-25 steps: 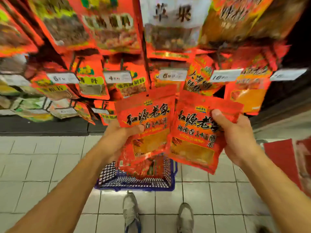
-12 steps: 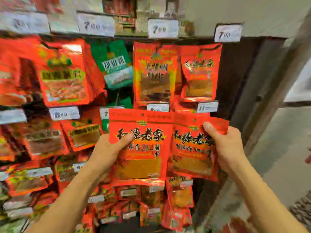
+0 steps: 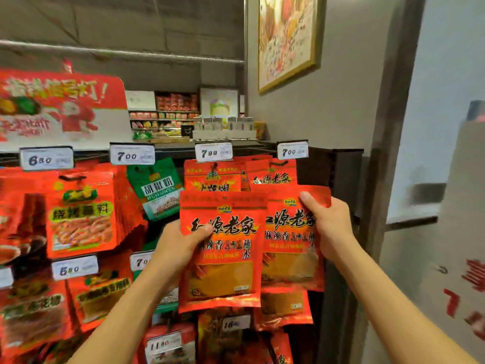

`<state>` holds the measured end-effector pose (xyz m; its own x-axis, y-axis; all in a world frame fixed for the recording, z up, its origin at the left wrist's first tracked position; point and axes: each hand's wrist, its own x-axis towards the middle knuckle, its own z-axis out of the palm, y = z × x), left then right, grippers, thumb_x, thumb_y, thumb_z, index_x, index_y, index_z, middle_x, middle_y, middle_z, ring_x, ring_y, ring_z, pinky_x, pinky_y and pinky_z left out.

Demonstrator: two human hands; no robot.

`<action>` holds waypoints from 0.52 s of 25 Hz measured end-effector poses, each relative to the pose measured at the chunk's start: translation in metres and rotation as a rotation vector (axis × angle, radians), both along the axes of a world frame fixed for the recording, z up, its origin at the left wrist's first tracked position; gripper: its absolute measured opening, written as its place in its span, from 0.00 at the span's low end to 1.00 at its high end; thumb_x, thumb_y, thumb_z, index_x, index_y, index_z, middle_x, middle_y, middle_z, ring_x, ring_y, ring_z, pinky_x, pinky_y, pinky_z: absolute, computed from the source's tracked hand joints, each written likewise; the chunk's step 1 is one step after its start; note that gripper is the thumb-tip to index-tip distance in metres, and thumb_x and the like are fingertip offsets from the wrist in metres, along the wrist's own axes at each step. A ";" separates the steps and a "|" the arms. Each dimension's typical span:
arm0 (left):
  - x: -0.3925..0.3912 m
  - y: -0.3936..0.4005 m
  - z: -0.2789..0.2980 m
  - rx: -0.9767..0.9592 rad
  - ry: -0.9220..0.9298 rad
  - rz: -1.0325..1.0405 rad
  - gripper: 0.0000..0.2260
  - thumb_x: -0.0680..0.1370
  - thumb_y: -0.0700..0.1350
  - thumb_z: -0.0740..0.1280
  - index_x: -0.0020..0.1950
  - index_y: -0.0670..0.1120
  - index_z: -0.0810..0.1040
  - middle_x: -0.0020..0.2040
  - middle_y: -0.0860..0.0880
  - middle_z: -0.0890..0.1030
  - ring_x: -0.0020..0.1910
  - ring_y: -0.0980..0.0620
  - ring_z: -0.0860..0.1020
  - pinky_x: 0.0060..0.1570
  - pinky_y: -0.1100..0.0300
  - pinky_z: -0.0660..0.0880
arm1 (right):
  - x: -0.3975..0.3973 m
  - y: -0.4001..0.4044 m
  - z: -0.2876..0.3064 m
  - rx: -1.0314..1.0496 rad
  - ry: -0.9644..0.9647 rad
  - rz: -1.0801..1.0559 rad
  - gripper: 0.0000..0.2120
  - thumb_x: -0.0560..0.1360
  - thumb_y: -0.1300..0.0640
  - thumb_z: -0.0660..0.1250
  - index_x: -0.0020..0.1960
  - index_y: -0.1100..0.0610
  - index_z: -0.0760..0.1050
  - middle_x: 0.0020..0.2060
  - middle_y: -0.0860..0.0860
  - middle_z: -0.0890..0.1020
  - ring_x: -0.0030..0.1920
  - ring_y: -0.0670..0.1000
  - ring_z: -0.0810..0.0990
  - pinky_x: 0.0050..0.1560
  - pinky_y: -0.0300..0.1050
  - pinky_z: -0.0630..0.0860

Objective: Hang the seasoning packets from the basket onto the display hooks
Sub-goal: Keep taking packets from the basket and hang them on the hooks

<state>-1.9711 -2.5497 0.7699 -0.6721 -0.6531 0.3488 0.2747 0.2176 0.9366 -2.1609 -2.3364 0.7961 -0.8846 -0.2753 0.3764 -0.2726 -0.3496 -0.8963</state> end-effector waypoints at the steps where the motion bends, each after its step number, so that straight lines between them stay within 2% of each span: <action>1: -0.009 0.003 0.004 -0.046 -0.001 -0.009 0.02 0.73 0.40 0.75 0.44 0.45 0.84 0.38 0.49 0.87 0.33 0.53 0.85 0.31 0.60 0.79 | -0.012 -0.001 0.003 -0.010 0.007 0.005 0.06 0.75 0.52 0.75 0.46 0.54 0.83 0.40 0.53 0.88 0.40 0.54 0.88 0.33 0.44 0.82; 3: -0.028 0.010 0.011 -0.129 -0.021 -0.020 0.06 0.72 0.46 0.76 0.47 0.47 0.86 0.43 0.48 0.88 0.42 0.48 0.86 0.44 0.52 0.81 | -0.036 -0.008 0.010 -0.005 0.016 0.008 0.06 0.75 0.51 0.75 0.45 0.54 0.83 0.39 0.52 0.88 0.39 0.53 0.88 0.34 0.46 0.82; 4: -0.040 0.014 0.014 -0.145 -0.012 -0.016 0.06 0.74 0.48 0.76 0.48 0.48 0.86 0.45 0.48 0.88 0.44 0.47 0.87 0.47 0.50 0.81 | -0.050 -0.012 0.014 0.001 0.016 0.008 0.06 0.75 0.51 0.75 0.45 0.54 0.83 0.39 0.52 0.88 0.39 0.53 0.88 0.37 0.49 0.83; 7: -0.072 0.023 0.024 -0.144 0.048 0.051 0.03 0.78 0.50 0.72 0.48 0.52 0.85 0.44 0.51 0.88 0.43 0.49 0.87 0.43 0.53 0.81 | -0.085 -0.026 0.027 0.034 -0.002 0.039 0.07 0.75 0.49 0.75 0.45 0.53 0.82 0.39 0.52 0.88 0.41 0.53 0.88 0.48 0.58 0.84; 9: -0.088 0.027 0.031 -0.124 0.079 0.096 0.03 0.79 0.48 0.71 0.48 0.50 0.84 0.42 0.51 0.88 0.41 0.50 0.87 0.38 0.57 0.80 | -0.104 -0.036 0.033 0.041 -0.015 0.047 0.08 0.75 0.49 0.75 0.45 0.53 0.83 0.40 0.53 0.88 0.42 0.54 0.88 0.51 0.61 0.84; 13: -0.109 0.030 0.040 -0.197 0.058 0.161 0.06 0.79 0.47 0.70 0.44 0.47 0.83 0.41 0.48 0.87 0.41 0.47 0.86 0.44 0.50 0.82 | -0.126 -0.053 0.043 0.045 -0.011 -0.002 0.08 0.74 0.48 0.74 0.43 0.53 0.84 0.37 0.51 0.88 0.39 0.53 0.88 0.50 0.61 0.84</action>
